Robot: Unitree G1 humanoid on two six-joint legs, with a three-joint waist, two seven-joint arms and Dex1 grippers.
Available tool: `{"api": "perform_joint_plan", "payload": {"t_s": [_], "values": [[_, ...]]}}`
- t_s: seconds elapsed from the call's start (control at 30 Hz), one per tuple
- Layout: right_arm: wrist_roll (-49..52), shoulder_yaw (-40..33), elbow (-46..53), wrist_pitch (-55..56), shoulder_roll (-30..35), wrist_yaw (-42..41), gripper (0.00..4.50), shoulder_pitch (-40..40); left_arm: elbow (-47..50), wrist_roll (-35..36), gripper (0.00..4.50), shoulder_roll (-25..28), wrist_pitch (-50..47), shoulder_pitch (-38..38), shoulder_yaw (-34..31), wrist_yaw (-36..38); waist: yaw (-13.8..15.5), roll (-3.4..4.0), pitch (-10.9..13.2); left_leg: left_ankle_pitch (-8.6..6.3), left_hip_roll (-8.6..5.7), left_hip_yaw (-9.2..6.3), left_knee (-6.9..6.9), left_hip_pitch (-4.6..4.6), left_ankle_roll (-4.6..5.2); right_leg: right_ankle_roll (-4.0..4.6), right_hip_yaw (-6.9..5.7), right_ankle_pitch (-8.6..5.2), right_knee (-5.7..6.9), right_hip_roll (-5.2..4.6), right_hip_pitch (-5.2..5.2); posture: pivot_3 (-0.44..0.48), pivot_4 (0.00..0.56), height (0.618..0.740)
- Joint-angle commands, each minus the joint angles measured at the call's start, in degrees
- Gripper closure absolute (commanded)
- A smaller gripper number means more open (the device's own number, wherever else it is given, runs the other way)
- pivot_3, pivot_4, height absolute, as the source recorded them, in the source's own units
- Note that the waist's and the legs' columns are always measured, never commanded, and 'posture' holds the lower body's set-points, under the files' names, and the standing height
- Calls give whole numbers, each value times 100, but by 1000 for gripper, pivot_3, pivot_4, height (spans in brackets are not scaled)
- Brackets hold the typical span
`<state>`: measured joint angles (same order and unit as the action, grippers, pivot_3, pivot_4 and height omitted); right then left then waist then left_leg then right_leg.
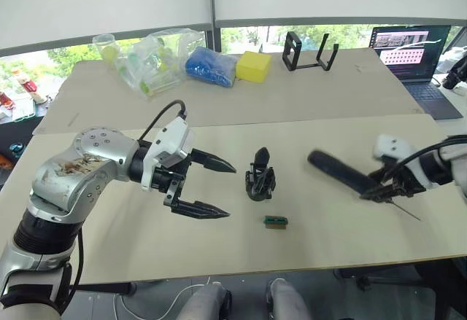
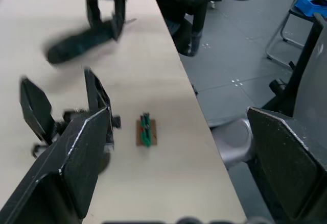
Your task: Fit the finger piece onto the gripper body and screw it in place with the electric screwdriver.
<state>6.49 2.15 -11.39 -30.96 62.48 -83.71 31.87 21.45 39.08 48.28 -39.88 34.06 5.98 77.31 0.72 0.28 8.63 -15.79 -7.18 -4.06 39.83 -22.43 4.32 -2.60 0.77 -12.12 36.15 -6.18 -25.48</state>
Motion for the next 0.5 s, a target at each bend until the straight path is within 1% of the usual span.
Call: {"api": "perform_joint_plan", "payload": {"t_s": [0.03,0.07,0.13,0.2,0.27,0.3,0.33,0.37,0.43,0.5], "values": [[1234,-1928,1473,-1198,-371,737,2590,-513,-61,-135,0,96,243,-108,12,152,15,0,0,0,0,-2,0,1,0,0,0,0,0,0,2,0,150,740],[1527,-2438,1919,-1497,-639,1051,2590,-714,-95,-177,0,90,275,-140,52,189,17,0,0,0,2,-6,0,1,0,0,2,0,-2,1,7,0,150,740],[1984,-3114,2654,-1903,-1087,1565,2590,-1006,-137,-220,0,101,327,-193,114,278,32,0,0,0,1,-9,2,4,0,1,5,1,-2,0,13,0,150,740],[2647,-3864,3794,-2283,-1974,2368,2590,-1420,-196,-268,0,94,407,-271,251,441,49,-1,0,0,-1,-9,1,8,0,1,8,1,-1,-1,17,0,150,740],[3305,-4322,4826,-2492,-2886,3165,2590,-1877,-291,-414,0,49,612,-363,405,590,63,-2,-1,0,3,-17,-4,12,0,1,12,1,-3,1,22,0,150,740],[3550,-4412,5194,-2483,-3192,3418,2590,-2104,-349,-497,0,16,727,-405,457,627,69,-2,-1,0,1,-19,-5,12,-1,1,14,0,1,3,18,0,150,740],[3744,-4455,5431,-2470,-3360,3613,2590,-2262,-395,-548,0,1,815,-435,483,655,65,-1,-1,1,0,-20,-8,12,-2,1,15,0,0,2,19,0,150,740],[3979,-4431,5767,-2333,-3607,3718,2590,-2596,-464,-672,0,-74,965,-488,550,620,67,0,0,1,0,-19,-5,11,-2,1,14,0,2,4,19,0,150,740],[4182,-4072,6424,-1845,-4053,3780,2590,-3282,-595,-897,0,-229,1282,-614,675,589,68,-1,0,1,-5,-14,-3,16,0,1,10,0,2,7,23,0,150,740],[4154,-3608,6739,-1510,-4364,4019,2590,-3612,-726,-1017,0,-433,1420,-673,706,435,46,-1,0,0,-5,-13,-5,22,2,0,7,0,-1,17,30,0,150,740]]}}
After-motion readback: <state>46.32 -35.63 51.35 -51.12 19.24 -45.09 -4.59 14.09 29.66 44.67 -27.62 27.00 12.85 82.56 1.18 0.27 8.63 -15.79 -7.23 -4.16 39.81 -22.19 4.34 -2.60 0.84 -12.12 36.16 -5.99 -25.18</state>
